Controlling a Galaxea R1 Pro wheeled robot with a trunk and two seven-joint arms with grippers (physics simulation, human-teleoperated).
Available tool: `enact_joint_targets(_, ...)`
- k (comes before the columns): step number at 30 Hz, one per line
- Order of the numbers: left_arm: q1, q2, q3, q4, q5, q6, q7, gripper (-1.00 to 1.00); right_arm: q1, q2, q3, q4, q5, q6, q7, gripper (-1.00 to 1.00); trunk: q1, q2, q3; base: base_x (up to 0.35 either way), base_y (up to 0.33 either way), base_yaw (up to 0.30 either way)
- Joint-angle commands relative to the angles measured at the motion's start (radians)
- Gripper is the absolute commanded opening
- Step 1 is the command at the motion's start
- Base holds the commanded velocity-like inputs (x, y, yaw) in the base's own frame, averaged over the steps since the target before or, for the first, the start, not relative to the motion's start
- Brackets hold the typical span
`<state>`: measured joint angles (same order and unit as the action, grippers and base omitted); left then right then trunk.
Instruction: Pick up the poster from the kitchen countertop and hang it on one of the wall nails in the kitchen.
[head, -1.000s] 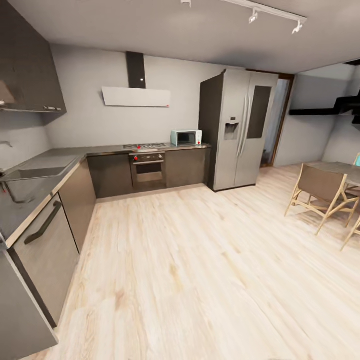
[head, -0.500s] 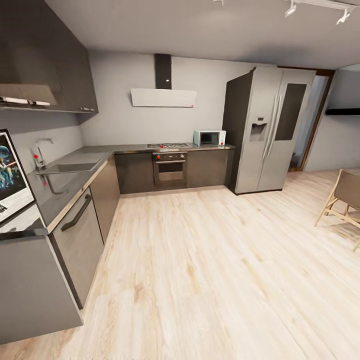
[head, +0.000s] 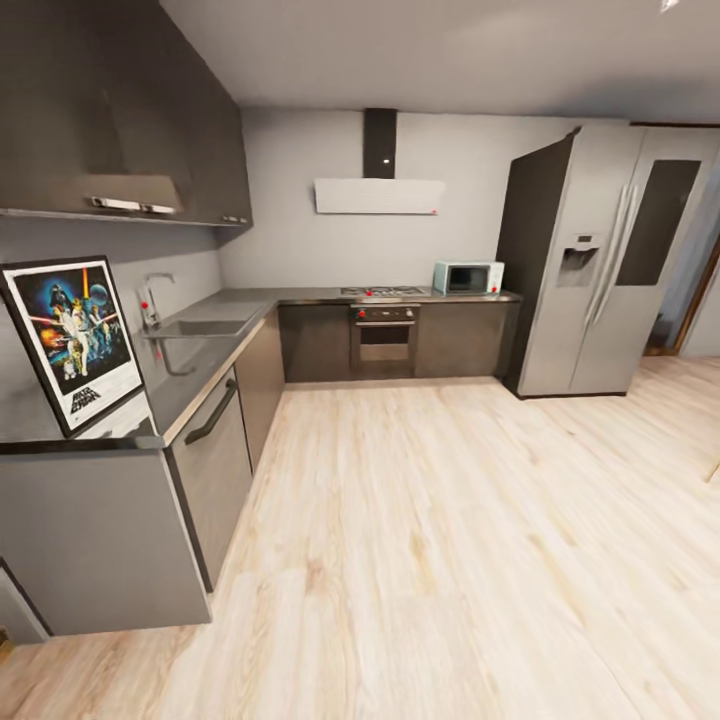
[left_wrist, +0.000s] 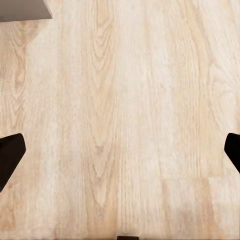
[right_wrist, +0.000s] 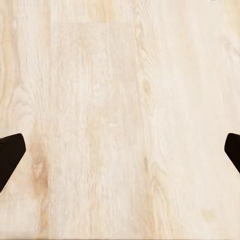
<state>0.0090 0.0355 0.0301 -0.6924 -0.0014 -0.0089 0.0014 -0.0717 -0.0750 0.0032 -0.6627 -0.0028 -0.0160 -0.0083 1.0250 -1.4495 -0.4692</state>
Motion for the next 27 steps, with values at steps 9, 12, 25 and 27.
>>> enact_joint_targets(9, 0.0, 0.0, 0.001, -0.001, 0.0, -0.001, 0.0, 1.0, 0.0, 0.0, 0.003, 0.016, 0.0, -0.001, -0.001, 1.0, 0.0, 0.0, -0.001, 0.0, 0.188, 0.294)
enact_joint_targets(12, 0.0, 0.0, 0.001, -0.001, 0.0, -0.001, 0.0, 1.0, 0.0, 0.0, 0.003, 0.017, 0.0, -0.001, -0.001, 1.0, 0.0, 0.0, -0.001, 0.0, 0.241, 0.272)
enact_joint_targets(25, 0.0, 0.0, 0.001, -0.001, 0.0, -0.001, 0.0, 1.0, 0.0, 0.0, 0.003, 0.018, 0.0, -0.001, 0.0, 1.0, 0.0, 0.0, -0.001, 0.0, 0.169, 0.148)
enact_joint_targets(27, 0.0, 0.0, 0.001, -0.001, 0.0, -0.001, 0.0, 1.0, 0.0, 0.0, 0.003, 0.018, 0.0, -0.002, 0.0, 1.0, 0.0, 0.0, -0.001, 0.0, 0.013, 0.273)
